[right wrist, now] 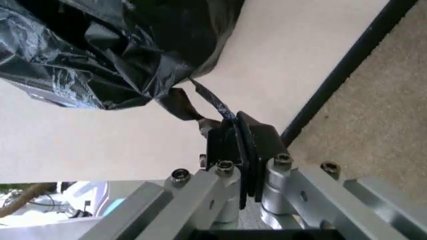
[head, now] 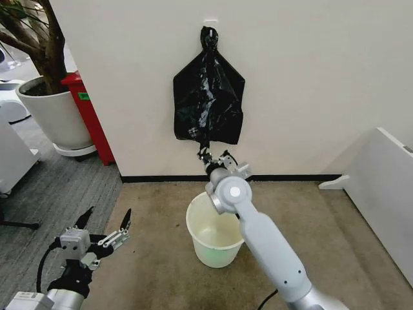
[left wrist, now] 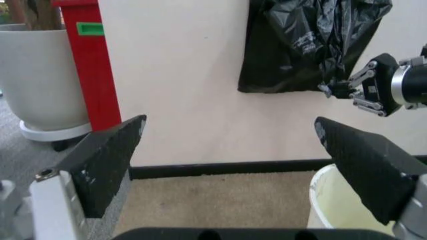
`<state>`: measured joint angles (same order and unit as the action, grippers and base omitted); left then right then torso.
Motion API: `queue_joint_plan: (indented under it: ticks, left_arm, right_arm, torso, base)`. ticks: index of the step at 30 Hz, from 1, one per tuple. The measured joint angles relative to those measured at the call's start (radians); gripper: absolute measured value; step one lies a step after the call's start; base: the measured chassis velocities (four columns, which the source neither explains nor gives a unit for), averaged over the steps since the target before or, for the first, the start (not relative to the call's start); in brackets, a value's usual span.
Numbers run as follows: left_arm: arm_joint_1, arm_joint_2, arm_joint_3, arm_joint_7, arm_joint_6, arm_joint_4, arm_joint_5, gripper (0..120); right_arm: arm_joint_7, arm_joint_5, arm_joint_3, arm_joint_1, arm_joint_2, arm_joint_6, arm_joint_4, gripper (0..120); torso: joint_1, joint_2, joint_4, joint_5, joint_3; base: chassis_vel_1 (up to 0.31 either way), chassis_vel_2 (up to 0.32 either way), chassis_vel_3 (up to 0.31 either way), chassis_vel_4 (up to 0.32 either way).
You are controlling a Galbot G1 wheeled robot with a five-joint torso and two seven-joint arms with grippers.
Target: Place the garbage bag over the trash bin.
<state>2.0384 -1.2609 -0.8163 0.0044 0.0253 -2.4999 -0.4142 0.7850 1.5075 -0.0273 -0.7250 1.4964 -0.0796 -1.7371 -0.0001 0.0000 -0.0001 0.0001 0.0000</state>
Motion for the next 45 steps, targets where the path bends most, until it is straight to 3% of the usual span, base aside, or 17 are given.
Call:
queue_joint_plan:
  ticks: [11, 34, 45]
  left_arm:
    - [-0.003, 0.002, -0.001, -0.001, 0.001, 0.000, -0.003, 100]
    - [-0.010, 0.010, -0.001, -0.002, -0.004, 0.000, -0.011, 100]
    - [-0.011, 0.025, -0.002, -0.009, -0.006, 0.000, -0.013, 100]
  right_arm:
    - [0.016, 0.006, 0.003, 0.115, 0.005, -0.006, -0.010, 0]
    - [0.051, -0.015, -0.001, -0.086, -0.048, -0.003, -0.115, 0]
    - [-0.029, -0.024, 0.022, 0.018, -0.051, 0.028, -0.117, 0]
  torso:
    - [0.000, 0.000, 0.0002, -0.0003, 0.000]
    - [0.000, 0.000, 0.0000, 0.0000, 0.000]
    - [0.000, 0.000, 0.0003, -0.0003, 0.000]
  base:
    - [0.000, 0.000, 0.000, 0.000]
    - [0.000, 0.000, 0.000, 0.000]
    - [0.000, 0.000, 0.000, 0.000]
